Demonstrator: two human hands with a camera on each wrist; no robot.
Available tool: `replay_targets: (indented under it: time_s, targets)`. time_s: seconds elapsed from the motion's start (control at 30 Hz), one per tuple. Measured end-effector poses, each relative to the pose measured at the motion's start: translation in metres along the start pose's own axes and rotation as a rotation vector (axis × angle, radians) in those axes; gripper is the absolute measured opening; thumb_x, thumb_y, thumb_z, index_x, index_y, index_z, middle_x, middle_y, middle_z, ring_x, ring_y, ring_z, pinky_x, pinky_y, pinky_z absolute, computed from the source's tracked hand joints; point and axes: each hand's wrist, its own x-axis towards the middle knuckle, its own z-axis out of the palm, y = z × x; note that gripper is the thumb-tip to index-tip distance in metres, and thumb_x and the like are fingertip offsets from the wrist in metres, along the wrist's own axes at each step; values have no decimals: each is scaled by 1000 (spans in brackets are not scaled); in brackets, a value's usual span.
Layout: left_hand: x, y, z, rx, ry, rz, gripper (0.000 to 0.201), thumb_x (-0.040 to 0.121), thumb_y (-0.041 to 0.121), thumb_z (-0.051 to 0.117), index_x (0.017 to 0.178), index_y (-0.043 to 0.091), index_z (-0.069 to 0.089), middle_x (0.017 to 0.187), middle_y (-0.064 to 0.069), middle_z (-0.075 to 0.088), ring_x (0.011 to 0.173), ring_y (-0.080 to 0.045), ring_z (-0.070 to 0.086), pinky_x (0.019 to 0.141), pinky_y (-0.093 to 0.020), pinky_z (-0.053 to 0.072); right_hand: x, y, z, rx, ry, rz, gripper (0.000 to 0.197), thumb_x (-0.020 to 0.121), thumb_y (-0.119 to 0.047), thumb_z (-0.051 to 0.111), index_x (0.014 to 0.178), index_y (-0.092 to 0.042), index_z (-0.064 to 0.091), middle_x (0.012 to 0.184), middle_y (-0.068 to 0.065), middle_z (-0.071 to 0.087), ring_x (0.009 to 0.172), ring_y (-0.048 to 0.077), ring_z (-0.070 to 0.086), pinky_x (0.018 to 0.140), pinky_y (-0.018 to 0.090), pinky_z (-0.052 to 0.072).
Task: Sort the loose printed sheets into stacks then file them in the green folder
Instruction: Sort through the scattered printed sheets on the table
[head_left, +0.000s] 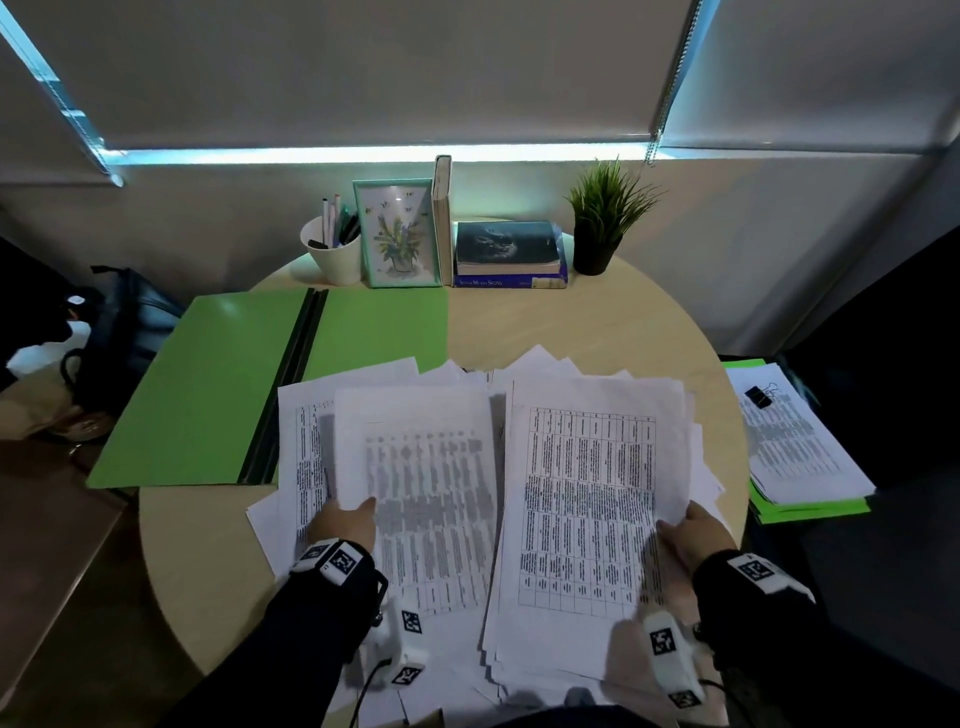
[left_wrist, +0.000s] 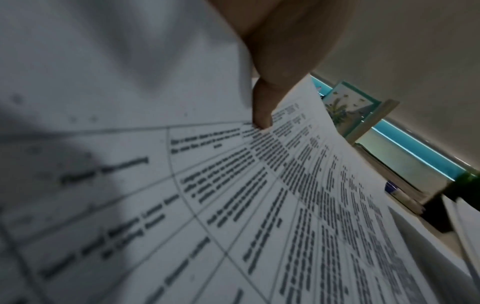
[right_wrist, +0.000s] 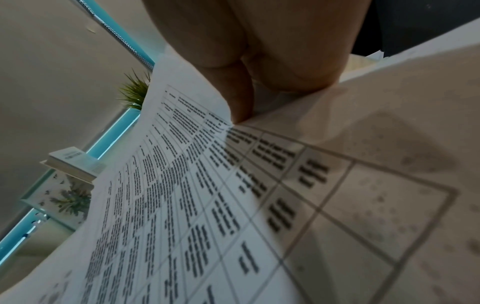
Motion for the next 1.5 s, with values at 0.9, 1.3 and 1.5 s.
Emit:
replay_targets:
  time_s: [0.9,1.3,1.5]
  targets:
    - [2,25,-64,-360,305,221,52,82,15,70,128,13,46,119,-14,61,104,-36,59,87,-40,44,15,0,6,-116,-14,-4,39,92,-13,54,126,4,49,132,22,54,122,36,49,101,36,36]
    - [-34,76,-110,-351,542,583,18,90,21,60,98,5,63,91,-10,64,81,-21,56,72,-25,37,3,-6,4,-162,-13,-8,36,95,-17,48,122,6,47,131,24,51,122,35,49,99,33,37]
    - [-87,127,-134,-516,533,829,15,84,20,68,97,15,63,91,-2,64,83,-15,61,74,-24,48,-2,-9,-1,-157,-20,-20,34,94,-13,50,122,6,47,131,25,52,122,35,49,98,33,38]
